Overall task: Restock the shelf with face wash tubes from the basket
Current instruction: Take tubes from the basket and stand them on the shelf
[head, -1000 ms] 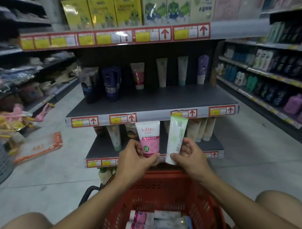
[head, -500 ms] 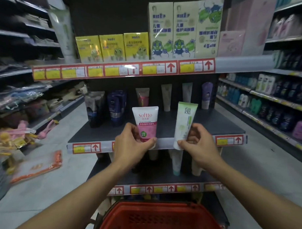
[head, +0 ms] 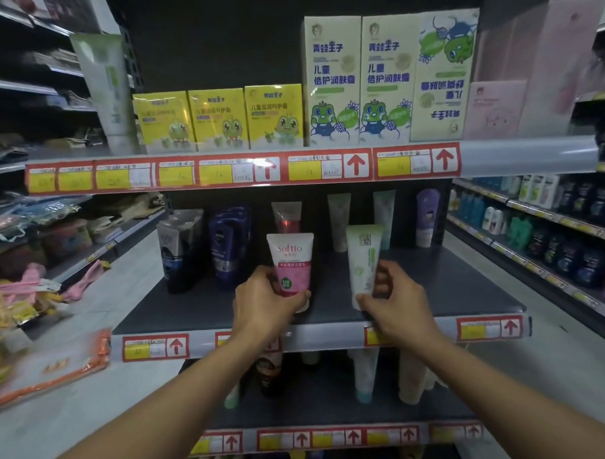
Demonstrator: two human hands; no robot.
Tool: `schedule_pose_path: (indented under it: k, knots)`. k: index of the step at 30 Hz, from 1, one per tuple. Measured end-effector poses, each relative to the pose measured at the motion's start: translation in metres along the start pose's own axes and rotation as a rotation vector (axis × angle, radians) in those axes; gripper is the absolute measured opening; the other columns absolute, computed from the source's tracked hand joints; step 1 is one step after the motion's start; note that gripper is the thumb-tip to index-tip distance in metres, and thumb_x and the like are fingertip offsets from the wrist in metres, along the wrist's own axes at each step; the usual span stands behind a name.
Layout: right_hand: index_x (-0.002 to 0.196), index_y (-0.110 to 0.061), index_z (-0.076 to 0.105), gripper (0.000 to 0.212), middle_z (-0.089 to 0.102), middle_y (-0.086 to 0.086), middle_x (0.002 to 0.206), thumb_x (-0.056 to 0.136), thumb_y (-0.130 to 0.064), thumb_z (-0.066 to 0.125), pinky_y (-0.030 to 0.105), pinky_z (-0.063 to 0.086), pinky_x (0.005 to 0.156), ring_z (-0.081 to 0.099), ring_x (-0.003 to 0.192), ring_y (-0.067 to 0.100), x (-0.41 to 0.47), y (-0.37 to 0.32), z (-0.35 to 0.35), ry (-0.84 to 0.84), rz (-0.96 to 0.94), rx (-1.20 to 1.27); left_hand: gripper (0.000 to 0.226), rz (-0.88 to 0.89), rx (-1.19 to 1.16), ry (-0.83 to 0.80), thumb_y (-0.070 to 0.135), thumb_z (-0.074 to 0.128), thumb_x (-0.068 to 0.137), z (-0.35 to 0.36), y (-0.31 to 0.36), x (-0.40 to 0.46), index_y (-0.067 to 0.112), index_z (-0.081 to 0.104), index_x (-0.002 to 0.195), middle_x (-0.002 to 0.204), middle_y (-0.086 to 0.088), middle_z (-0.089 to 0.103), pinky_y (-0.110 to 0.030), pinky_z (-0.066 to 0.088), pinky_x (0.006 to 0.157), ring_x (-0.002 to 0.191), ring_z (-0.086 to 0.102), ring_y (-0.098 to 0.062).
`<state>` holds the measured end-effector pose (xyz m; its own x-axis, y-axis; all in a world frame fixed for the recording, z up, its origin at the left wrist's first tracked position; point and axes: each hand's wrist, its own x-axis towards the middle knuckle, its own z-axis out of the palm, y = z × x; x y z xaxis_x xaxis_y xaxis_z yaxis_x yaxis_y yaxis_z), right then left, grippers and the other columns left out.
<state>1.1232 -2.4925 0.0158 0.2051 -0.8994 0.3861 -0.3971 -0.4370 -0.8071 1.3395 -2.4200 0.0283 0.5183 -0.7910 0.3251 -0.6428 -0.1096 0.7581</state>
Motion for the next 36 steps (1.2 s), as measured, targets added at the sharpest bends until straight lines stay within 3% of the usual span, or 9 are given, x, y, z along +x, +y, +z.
schedule_pose_path:
  k: [2,4,8,16,22,25,27,31,36]
  knots:
    - [0.128,-0.032,0.052,0.056,0.062,-0.021,0.104,0.082,-0.020,0.081,0.007,0.050,0.071,0.062,0.089,-0.008,0.002,0.005,0.004,0.026,-0.016,-0.032,0.055,-0.007,0.019,-0.009,0.048,0.088,0.072,0.004,-0.004,0.003,0.024,0.061,0.114,0.102,0.008,0.072,-0.034,0.057,0.084,0.098,0.069,-0.015]
    - [0.117,-0.037,0.049,0.051,0.063,-0.013,0.107,0.078,-0.028,0.081,0.020,0.056,0.078,0.065,0.092,0.002,0.004,0.010,0.010,0.065,-0.019,-0.115,0.056,0.004,0.055,-0.008,0.049,0.086,0.074,0.008,-0.007,0.006,0.023,0.057,0.115,0.104,0.007,0.069,-0.031,0.054,0.079,0.095,0.065,-0.014]
    - [0.106,-0.027,0.055,0.038,0.068,-0.006,0.097,0.078,-0.037,0.078,0.036,0.059,0.075,0.067,0.088,0.015,0.018,0.017,0.018,0.068,0.003,-0.290,0.054,-0.032,0.122,-0.023,0.054,0.084,0.072,0.014,-0.010,0.016,0.025,0.061,0.112,0.102,0.005,0.072,-0.032,0.055,0.075,0.093,0.069,-0.017]
    - [0.096,-0.022,0.065,0.034,0.072,0.006,0.095,0.071,-0.042,0.074,0.041,0.059,0.074,0.069,0.092,0.031,0.082,0.028,0.032,-0.012,0.086,-0.371,0.065,-0.081,0.185,-0.059,0.059,0.088,0.061,0.032,-0.008,0.069,0.022,0.072,0.113,0.111,-0.005,0.075,-0.037,0.059,0.085,0.103,0.071,-0.030]
    - [0.111,-0.015,0.062,0.050,0.070,0.014,0.107,0.078,-0.052,0.071,0.030,0.043,0.068,0.067,0.098,0.038,0.127,0.042,0.049,0.001,0.103,-0.400,0.071,-0.085,0.179,-0.067,0.053,0.090,0.064,0.051,-0.014,0.112,0.016,0.072,0.122,0.117,-0.010,0.074,-0.036,0.059,0.087,0.107,0.071,-0.031]
    - [0.119,-0.012,0.062,0.065,0.069,0.013,0.111,0.079,-0.061,0.072,0.030,0.043,0.070,0.066,0.101,0.037,0.143,0.044,0.058,0.006,0.111,-0.383,0.068,-0.103,0.194,-0.063,0.051,0.090,0.063,0.059,-0.016,0.129,0.014,0.074,0.117,0.115,-0.013,0.075,-0.031,0.054,0.077,0.107,0.072,-0.033]
    - [0.125,-0.011,0.059,0.070,0.068,0.012,0.115,0.080,-0.062,0.074,0.031,0.046,0.072,0.065,0.106,0.036,0.152,0.045,0.065,0.010,0.124,-0.371,0.069,-0.110,0.188,-0.060,0.052,0.090,0.061,0.064,-0.017,0.140,0.013,0.074,0.116,0.114,-0.015,0.075,-0.033,0.057,0.080,0.106,0.072,-0.033]
    - [0.126,-0.009,0.053,0.064,0.065,0.014,0.122,0.084,-0.052,0.074,0.040,0.056,0.082,0.063,0.110,0.036,0.169,0.053,0.075,0.021,0.142,-0.353,0.060,-0.088,0.169,-0.031,0.052,0.085,0.068,0.078,-0.026,0.153,0.014,0.076,0.114,0.111,-0.015,0.076,-0.031,0.053,0.076,0.104,0.073,-0.033]
    - [0.112,-0.012,0.060,0.054,0.069,0.006,0.103,0.076,-0.049,0.072,0.030,0.056,0.065,0.067,0.090,0.025,0.177,0.064,0.080,-0.007,0.134,-0.325,0.052,-0.061,0.139,0.001,0.052,0.078,0.078,0.088,-0.035,0.153,0.017,0.075,0.116,0.113,-0.014,0.075,-0.026,0.044,0.073,0.108,0.071,-0.034]
